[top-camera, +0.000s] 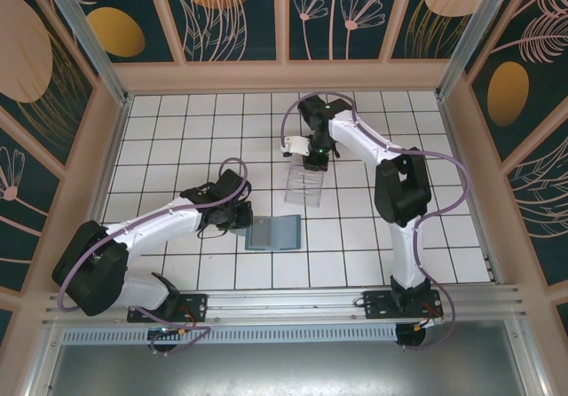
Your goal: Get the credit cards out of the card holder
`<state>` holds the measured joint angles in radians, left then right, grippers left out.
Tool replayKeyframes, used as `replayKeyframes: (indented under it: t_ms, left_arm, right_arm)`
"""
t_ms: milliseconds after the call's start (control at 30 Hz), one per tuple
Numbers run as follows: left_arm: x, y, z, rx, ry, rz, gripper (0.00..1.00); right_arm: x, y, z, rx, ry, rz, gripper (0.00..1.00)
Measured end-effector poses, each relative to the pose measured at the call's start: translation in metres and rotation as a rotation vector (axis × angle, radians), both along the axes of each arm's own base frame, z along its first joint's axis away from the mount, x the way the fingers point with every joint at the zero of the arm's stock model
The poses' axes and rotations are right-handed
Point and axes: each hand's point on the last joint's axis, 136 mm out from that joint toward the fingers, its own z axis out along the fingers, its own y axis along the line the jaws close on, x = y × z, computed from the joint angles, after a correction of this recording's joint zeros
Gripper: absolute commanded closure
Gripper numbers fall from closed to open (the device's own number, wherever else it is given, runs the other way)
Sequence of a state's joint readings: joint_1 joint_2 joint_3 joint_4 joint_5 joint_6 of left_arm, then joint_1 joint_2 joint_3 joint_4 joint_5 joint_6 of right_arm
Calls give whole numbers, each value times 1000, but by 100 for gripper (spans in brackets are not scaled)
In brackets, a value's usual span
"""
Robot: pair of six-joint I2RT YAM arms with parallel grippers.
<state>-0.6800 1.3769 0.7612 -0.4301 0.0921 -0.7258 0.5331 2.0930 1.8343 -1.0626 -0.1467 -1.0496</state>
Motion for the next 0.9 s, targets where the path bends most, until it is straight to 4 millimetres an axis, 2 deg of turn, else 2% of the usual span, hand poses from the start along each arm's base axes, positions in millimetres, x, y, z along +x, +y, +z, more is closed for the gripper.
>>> replayKeyframes:
  t_ms: [167,367,633,733,900]
  left_arm:
    - [0,0,0,0,0,0,87]
    - [0,0,0,-3,2,-1,87]
    - [0,-1,0,-4,1,-1,87]
    - [0,-1,0,-5,0,-1,87]
    - [1,-2,1,-10,-5,-2,87]
  right_arm:
    - [10,-1,1,-15,-44,-13,82]
    - [26,-2,3,-43,-127,-24,79]
    - [33,6,7,-67,-217,-11,75]
    - [37,6,14,-69,-257,-18,74]
    - [44,8,37,-24,-321,-92,72]
